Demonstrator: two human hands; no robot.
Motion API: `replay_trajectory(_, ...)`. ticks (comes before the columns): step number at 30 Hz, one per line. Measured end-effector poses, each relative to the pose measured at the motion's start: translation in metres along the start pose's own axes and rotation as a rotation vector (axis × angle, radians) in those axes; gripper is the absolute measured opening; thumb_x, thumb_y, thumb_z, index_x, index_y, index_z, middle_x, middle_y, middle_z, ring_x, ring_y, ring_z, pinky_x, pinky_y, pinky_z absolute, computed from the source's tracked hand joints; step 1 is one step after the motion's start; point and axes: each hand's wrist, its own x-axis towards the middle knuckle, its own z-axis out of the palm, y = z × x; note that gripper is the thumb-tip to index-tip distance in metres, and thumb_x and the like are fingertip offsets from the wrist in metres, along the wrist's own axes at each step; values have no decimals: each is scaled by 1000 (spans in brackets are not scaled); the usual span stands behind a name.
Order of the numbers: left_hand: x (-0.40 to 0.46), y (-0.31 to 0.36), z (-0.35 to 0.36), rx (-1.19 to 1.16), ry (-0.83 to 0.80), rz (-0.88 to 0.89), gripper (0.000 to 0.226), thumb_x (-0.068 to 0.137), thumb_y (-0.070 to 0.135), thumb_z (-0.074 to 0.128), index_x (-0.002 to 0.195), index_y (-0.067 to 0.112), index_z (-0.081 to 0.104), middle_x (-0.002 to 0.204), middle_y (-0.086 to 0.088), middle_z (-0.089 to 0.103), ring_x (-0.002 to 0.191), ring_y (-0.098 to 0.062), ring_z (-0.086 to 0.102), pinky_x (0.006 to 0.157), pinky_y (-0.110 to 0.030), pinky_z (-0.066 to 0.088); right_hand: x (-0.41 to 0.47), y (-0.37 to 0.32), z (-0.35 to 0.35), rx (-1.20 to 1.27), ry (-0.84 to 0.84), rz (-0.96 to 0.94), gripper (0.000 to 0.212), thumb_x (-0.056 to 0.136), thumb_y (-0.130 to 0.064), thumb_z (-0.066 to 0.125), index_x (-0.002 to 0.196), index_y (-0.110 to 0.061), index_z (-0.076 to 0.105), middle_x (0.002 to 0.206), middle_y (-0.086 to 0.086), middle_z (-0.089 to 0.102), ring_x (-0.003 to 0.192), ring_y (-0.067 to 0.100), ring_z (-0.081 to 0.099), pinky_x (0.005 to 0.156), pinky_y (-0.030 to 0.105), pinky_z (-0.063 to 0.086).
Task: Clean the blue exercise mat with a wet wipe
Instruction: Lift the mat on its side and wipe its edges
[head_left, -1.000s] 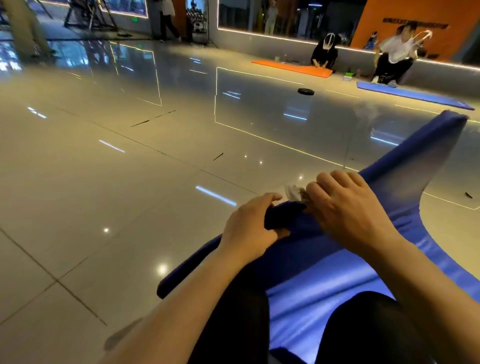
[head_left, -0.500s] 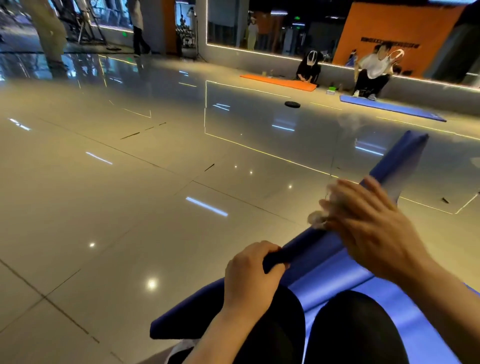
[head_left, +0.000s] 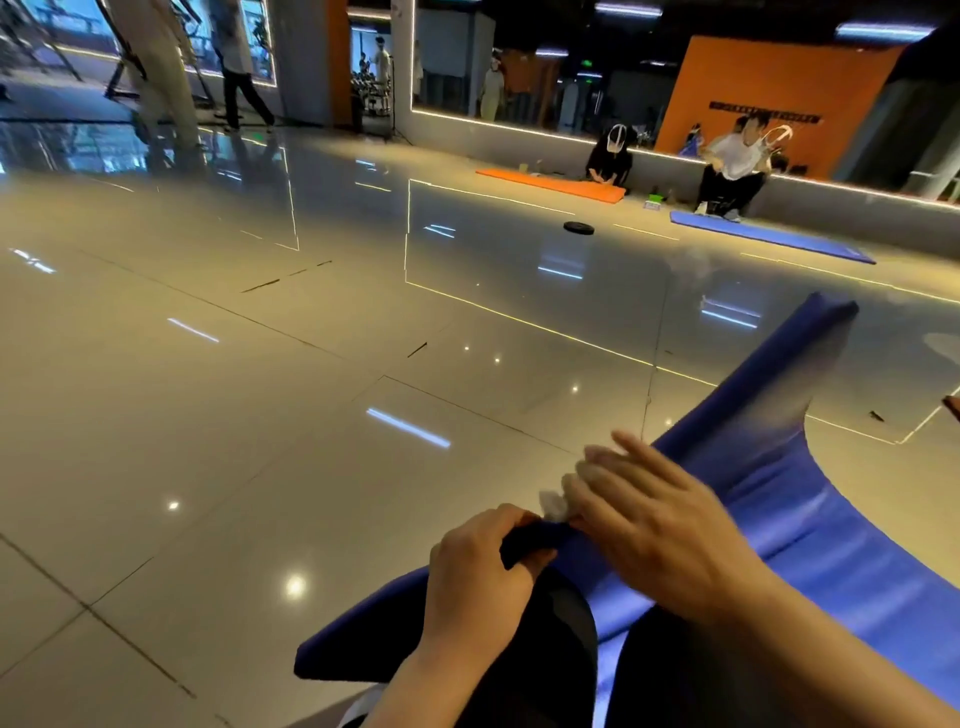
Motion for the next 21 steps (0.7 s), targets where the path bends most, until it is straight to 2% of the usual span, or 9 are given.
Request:
replay_trajectory(3,5,-1,-2,12,7,-12,14,76,27,80,88,30,73,77,22,67,82,-2,60,70,-7,38,5,49,-23,-107,91,83,34,103,-19,41,99,-6,73,103,13,70,106,32,66,113,44,32)
replay_trajectory(5,5,-2,-2,22,-5,-5,14,76,26,80,87,31,72,76,25,65,80,0,61,71,-5,37,3,87,-43,-224,106,178,27,101,-18,48,99,-5,72,104,14,71,111,34,65,111,48,36)
replay_trajectory(9,2,-2,4,22,-25,7,16,76,22,80,85,33,71,76,25,66,76,2,61,73,-16,44,-6,122,-66,-306,121,459,29,103,-18,44,102,-3,69,106,16,70,118,35,60,114,50,30)
replay_trajectory(12,-1,1,9,12,-33,-1,18,76,20,80,81,34,69,72,25,64,73,2,61,74,-24,47,-13,85,-50,-251,181,578,27,101,-14,44,99,-2,68,103,16,69,123,34,56,116,49,28)
replay_trajectory(14,-3,3,11,10,-35,-15,20,75,20,80,80,35,68,70,27,62,73,1,60,75,-29,48,-16,42,-28,-133,158,508,25,99,-14,46,95,-4,69,101,12,70,126,31,54,118,45,25)
replay_trajectory(17,-5,4,12,29,-23,3,21,73,19,83,79,34,70,67,29,59,70,-2,60,72,-36,51,-25,-10,-2,8,-33,185,28,97,-17,47,108,-6,70,114,10,69,130,28,51,121,41,18)
replay_trajectory(19,-6,4,10,35,-29,30,21,72,19,83,81,33,71,70,25,63,70,-3,62,70,-34,51,-29,-6,-4,-53,-115,28,35,95,-15,44,120,-6,68,126,10,65,131,28,51,121,41,19)
replay_trajectory(21,-4,2,7,29,-21,41,21,72,17,83,82,32,72,71,23,66,70,-3,63,68,-30,50,-30,23,-16,-126,-84,20,37,94,-11,44,123,-6,67,129,10,64,131,28,51,120,42,20)
